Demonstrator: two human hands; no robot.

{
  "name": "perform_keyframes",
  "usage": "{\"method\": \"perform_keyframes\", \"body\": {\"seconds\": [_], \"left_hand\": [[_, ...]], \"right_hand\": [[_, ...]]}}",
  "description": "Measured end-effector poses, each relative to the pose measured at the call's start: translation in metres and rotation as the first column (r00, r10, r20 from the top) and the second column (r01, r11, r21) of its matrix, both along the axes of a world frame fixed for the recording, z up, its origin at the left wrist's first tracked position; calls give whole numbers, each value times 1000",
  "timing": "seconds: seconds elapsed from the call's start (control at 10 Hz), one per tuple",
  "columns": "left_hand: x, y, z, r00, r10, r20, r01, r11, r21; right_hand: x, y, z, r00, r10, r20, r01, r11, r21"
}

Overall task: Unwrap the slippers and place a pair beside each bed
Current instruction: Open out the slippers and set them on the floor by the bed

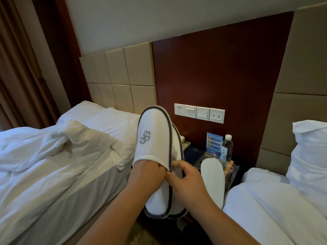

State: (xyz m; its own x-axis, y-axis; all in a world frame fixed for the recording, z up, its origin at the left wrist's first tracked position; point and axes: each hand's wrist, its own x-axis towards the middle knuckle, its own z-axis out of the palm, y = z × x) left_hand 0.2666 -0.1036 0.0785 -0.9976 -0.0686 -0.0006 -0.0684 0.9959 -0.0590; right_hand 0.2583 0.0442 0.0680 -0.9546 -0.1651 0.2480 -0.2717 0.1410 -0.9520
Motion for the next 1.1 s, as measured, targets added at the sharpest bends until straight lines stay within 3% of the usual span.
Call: {"method": "perform_keyframes", "body": {"seconds": [0.1, 0.3, 0.5, 0.7, 0.8, 0.9, 1.0, 1.1], "left_hand": [[-1, -1, 31, 953, 94, -289, 57, 878, 476], [5, -9, 22, 960, 83, -269, 94, 806, 584], [15, 13, 19, 898, 240, -368, 15, 820, 572], [14, 9, 28, 812, 312, -493, -40, 873, 486], [14, 9, 31, 806, 284, -519, -10, 883, 469], [13, 13, 30, 847, 244, -472, -18, 901, 433], [14, 20, 28, 875, 207, -437, -15, 916, 402], [15, 24, 26, 931, 20, -365, -4, 999, 45]], "right_hand": [[-3, 13, 0, 998, 16, 61, -11, 996, -87], [-3, 31, 4, 998, 18, 64, -19, 1000, 9], [3, 27, 7, 995, 88, 54, -91, 995, 50], [2, 28, 6, 998, -1, 63, -7, 993, 121], [2, 29, 8, 999, -34, 16, 24, 907, 420], [6, 26, 4, 987, -48, -152, 146, 648, 747], [9, 9, 5, 999, -34, -36, 49, 714, 698], [7, -7, 9, 998, 3, -58, 22, 909, 417]]}}
